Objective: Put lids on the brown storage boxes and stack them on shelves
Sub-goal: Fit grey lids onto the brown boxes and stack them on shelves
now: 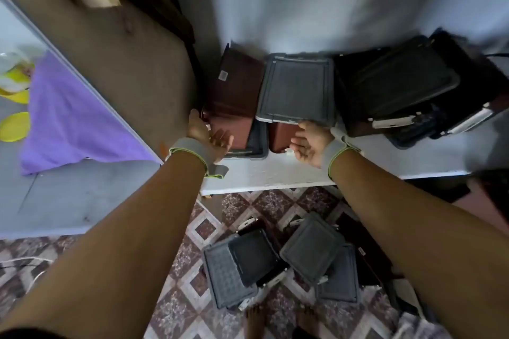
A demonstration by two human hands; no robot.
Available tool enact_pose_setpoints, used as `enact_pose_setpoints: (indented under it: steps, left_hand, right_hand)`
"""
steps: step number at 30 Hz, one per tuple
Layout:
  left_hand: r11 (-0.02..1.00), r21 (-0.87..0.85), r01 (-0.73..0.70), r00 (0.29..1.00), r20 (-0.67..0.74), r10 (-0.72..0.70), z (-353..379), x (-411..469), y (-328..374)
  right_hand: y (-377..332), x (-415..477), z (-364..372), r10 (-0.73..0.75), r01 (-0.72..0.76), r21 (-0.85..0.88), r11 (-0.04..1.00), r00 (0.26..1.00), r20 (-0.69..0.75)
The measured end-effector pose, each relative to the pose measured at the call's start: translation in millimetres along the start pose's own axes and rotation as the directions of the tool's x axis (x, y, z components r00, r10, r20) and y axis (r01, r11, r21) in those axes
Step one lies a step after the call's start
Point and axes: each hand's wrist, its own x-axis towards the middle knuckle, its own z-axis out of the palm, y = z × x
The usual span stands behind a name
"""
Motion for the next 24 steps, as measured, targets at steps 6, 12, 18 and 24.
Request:
enact_pose_setpoints:
  steps: [6,12,18,24]
  left_hand:
    - [0.998,-0.054,0.031,0.999,0.01,-0.03,4,31,13]
    - [0.999,0.051,0.007,1.0,0.019,-0.008,0,70,23]
    - [0.984,-0.082,0.155,0.987,0.046,-0.152,-7,88,27]
    - [0.912,-0.291,0.288,0.944,0.244,-0.22,-1,59,11]
  right_hand:
    - [-6,22,8,0.021,-0.01,0.207,0.978,0.999,-0.047]
    - [-7,45,11,0.042,-0.024,0.316,0.949,0.998,-0.051]
    - [-5,61,10,0.02,0.003,0.377,0.926,0.998,-0.058]
    - [-11,54,2,-0.05,0.074,0.434,0.898,0.997,-0.066]
